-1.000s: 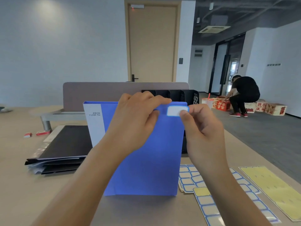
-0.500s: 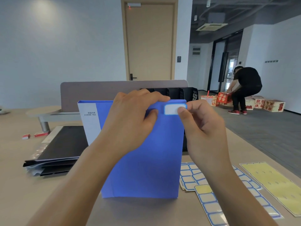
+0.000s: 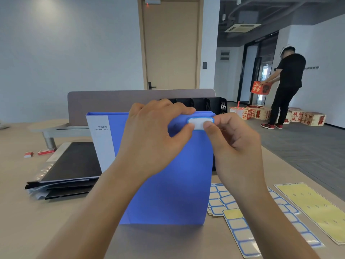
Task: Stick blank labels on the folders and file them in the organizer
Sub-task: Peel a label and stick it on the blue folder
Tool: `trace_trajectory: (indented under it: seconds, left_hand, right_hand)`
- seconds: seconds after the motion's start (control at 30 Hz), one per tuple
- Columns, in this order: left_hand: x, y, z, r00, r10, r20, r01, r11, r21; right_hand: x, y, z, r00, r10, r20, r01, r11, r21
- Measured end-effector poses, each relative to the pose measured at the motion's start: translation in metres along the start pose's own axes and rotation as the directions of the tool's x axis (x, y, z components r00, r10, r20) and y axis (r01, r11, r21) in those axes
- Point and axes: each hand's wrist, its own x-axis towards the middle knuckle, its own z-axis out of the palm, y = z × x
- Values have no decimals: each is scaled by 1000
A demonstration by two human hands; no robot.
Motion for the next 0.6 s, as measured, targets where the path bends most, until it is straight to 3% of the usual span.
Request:
trace_trajectory:
  seconds: [0.6]
  left_hand:
    - [-2, 0, 3, 998, 19, -62, -20, 1000, -7]
  right_hand:
    - [-2, -2, 3, 999, 26, -29, -26, 1000, 5]
